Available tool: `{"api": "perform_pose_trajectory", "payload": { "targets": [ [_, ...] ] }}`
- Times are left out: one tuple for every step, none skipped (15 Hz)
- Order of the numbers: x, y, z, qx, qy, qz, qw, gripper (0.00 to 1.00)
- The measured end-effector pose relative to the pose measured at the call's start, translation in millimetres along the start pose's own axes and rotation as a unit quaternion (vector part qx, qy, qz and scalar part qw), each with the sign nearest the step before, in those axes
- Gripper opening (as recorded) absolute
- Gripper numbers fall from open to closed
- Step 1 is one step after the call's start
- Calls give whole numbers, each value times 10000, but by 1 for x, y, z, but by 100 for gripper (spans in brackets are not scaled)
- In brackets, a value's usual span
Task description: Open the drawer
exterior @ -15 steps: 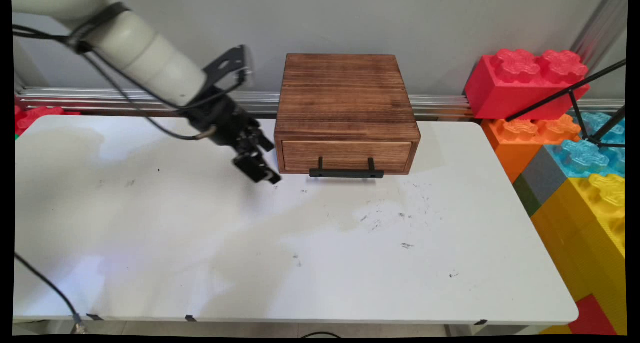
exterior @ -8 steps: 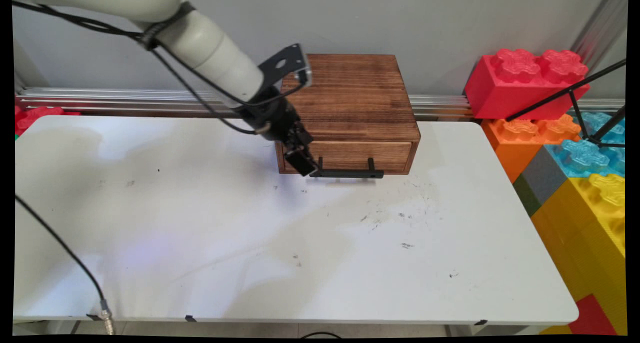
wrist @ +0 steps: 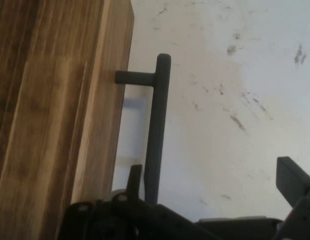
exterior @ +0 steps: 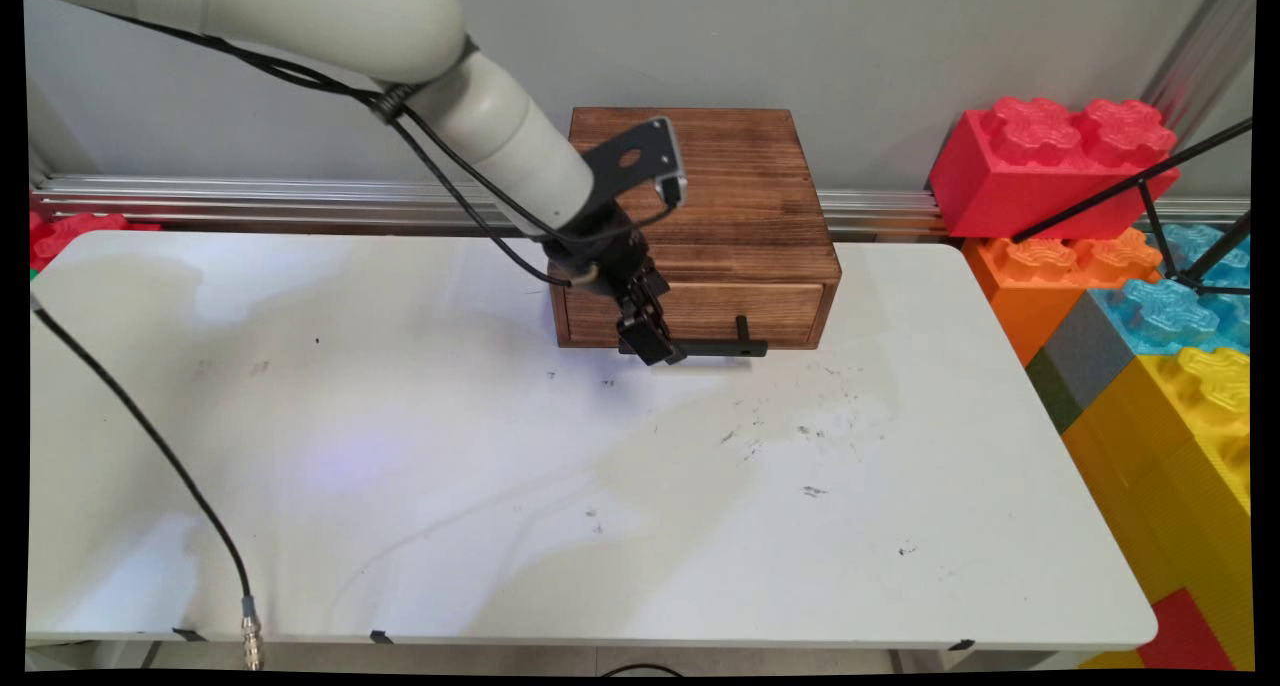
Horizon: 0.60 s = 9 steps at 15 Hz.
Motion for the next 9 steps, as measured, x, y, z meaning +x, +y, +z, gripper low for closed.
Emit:
{"api": "perform_pose_trajectory", "payload": {
  "targets": [
    [1,0,6,4,-25,85,10000,100],
    [2,0,14,8,-48,178,9998,100],
    [3,0,21,9,-74,265,9996,100],
    [3,0,26,13,-92,336,9994,100],
    [4,-1,34,17,-113,419,9991,100],
    [4,-1,40,20,-132,484,9987,100],
    [4,-1,44,24,-144,525,9985,100],
    [4,-1,50,26,-157,584,9982,100],
    [4,-1,55,28,-166,639,9978,100]
  ]
}}
